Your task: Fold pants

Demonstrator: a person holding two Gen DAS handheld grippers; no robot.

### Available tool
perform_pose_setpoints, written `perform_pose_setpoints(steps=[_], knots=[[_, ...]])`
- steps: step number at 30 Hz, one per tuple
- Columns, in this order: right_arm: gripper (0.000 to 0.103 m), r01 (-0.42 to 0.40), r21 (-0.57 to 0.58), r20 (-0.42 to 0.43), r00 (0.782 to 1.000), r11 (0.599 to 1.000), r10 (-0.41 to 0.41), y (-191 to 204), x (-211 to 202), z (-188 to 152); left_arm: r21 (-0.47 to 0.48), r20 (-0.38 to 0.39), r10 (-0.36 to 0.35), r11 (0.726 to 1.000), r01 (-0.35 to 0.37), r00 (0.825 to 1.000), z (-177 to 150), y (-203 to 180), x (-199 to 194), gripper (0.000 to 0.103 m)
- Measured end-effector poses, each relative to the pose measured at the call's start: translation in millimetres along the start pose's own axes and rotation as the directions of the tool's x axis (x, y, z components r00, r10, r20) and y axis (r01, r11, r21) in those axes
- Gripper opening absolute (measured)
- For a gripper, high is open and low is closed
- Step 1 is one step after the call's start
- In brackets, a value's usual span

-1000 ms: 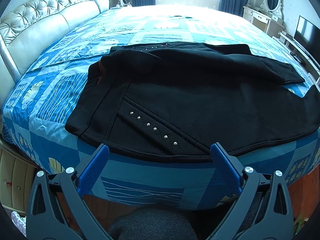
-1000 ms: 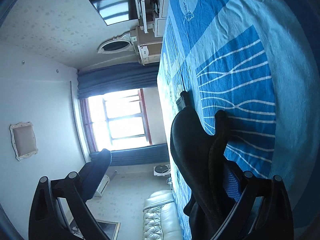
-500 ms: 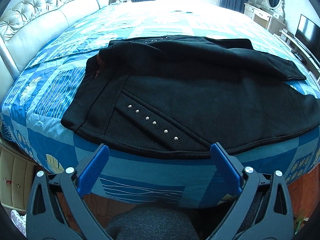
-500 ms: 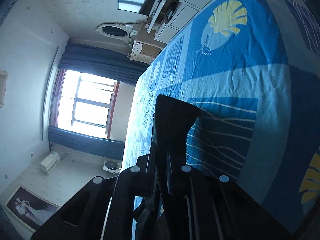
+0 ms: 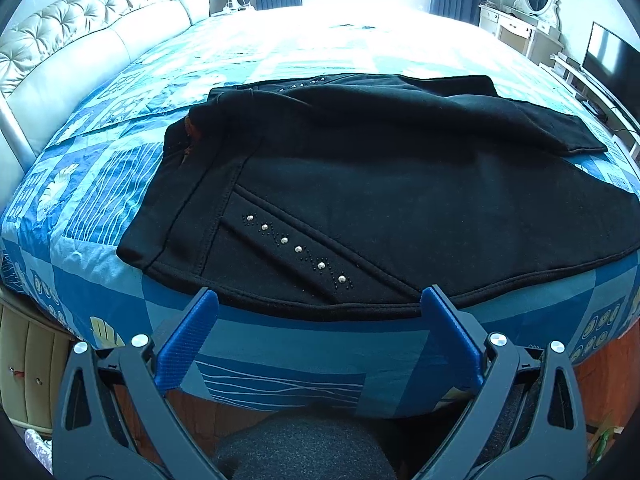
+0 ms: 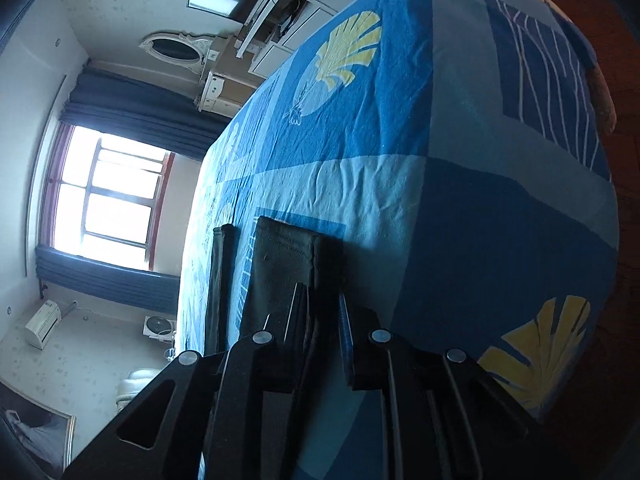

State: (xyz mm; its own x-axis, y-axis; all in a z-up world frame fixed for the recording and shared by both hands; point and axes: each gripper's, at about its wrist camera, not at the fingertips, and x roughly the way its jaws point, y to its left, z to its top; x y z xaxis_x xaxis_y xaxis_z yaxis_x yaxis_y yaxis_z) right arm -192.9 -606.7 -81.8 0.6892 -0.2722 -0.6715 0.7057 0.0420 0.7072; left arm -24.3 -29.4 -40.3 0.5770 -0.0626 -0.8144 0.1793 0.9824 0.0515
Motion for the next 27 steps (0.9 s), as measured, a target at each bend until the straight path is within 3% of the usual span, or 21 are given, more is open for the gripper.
perform_pose_setpoints(steps=[2, 4, 6, 9, 11, 15, 19, 23, 27], knots=[[0.021, 0.050, 0.011, 0.048, 0.998, 0.999, -0.050, -7.5, -10.9, 5.6, 0.001, 0.006, 0.005, 1.000, -0.005, 1.000, 2.5, 2.8, -0.7, 0.101], [0.023, 0.042, -0.020, 0.058, 0.997, 0.999, -0.041, -4.2, -17.9, 8.2, -0.002, -0.008, 0.003, 1.000, -0.003, 1.000, 4.5, 6.7, 1.9, 0.101], [0.033, 0.031, -0.090, 0.061, 0.998, 0.995, -0.025, 11.9, -24.0, 5.0, -0.040, -0.063, -0.052, 0.998, 0.050, 0.997, 6.1, 16.0, 10.6, 0.101], [0.051, -0.028, -0.204, 0.025, 0.999, 0.979, 0.034, 46.1, -27.8, -6.3, -0.123, -0.162, -0.160, 0.982, 0.141, 0.974, 9.5, 35.8, 27.1, 0.101], [0.054, -0.077, -0.304, -0.038, 0.997, 0.949, 0.069, 78.3, -22.5, -21.3, -0.134, -0.155, -0.159, 0.981, 0.139, 0.975, 17.5, 50.5, 28.4, 0.101], [0.067, -0.191, -0.522, -0.170, 0.978, 0.831, 0.119, 149.8, -10.2, -71.4, -0.113, -0.075, -0.100, 0.989, 0.091, 0.992, 48.1, 89.4, 22.7, 0.101], [0.073, -0.325, -0.645, -0.331, 0.934, 0.692, 0.130, 210.7, 10.8, -134.7, -0.118, -0.113, -0.103, 0.989, 0.090, 0.988, 86.4, 134.7, 44.9, 0.100], [0.073, -0.397, -0.733, -0.441, 0.896, 0.552, 0.060, 258.2, 39.2, -202.3, -0.111, -0.112, -0.174, 0.981, 0.162, 0.978, 134.2, 176.8, 76.2, 0.100], [0.073, -0.432, -0.800, -0.476, 0.879, 0.416, -0.003, 291.7, 61.5, -265.1, -0.082, -0.144, -0.297, 0.954, 0.288, 0.944, 176.8, 199.2, 119.8, 0.100]])
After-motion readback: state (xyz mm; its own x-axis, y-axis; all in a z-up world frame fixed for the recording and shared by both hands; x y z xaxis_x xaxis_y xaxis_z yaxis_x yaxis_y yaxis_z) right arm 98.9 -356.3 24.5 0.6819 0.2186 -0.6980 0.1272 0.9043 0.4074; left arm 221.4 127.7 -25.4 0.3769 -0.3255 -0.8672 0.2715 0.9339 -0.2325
